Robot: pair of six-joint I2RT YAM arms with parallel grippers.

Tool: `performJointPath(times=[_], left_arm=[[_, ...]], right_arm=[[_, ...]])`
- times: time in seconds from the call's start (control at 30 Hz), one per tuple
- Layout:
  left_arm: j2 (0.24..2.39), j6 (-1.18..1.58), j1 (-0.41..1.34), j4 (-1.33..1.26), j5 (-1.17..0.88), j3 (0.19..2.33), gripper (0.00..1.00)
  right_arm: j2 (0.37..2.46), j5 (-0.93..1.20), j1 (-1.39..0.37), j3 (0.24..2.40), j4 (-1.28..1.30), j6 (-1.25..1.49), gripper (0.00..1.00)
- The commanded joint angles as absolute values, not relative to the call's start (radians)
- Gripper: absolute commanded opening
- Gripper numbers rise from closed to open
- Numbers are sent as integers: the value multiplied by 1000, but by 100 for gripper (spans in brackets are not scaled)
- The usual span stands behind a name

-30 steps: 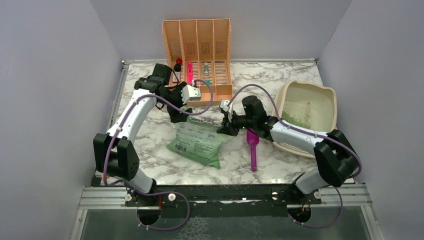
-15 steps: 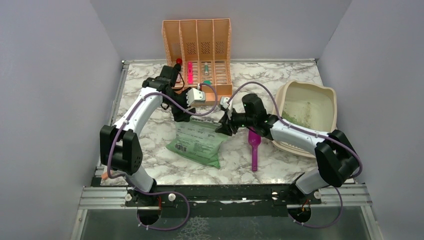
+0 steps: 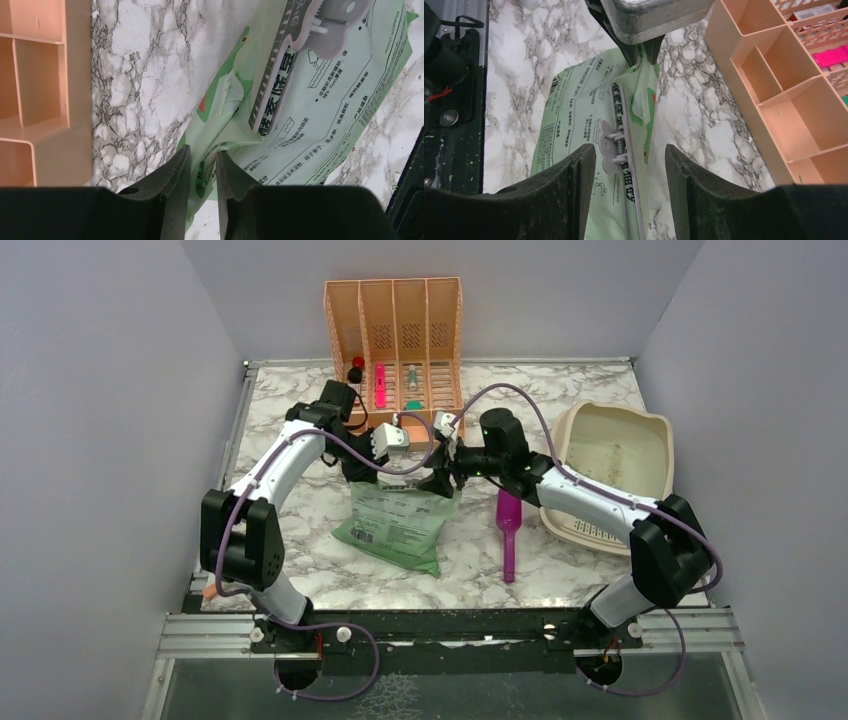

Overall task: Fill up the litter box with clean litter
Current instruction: Remove the clamp from the cat litter bag.

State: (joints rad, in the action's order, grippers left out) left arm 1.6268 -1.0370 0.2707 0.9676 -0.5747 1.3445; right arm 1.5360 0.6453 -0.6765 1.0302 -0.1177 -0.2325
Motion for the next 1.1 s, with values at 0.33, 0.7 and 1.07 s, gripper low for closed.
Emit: performJointPath(times=[0.33,0.7,1.07], left_arm=[[1470,-922,249,954,-688,1323,38],[1145,-491,180,514,-519,1106,63],[761,-167,178,44,-392,719,86]], right_arm=[[1562,662,-709,1026,-152,-371,64],[1580,649,-712,1043,-169,-390,62],[1565,568,-710,1029,-139,-354,49]])
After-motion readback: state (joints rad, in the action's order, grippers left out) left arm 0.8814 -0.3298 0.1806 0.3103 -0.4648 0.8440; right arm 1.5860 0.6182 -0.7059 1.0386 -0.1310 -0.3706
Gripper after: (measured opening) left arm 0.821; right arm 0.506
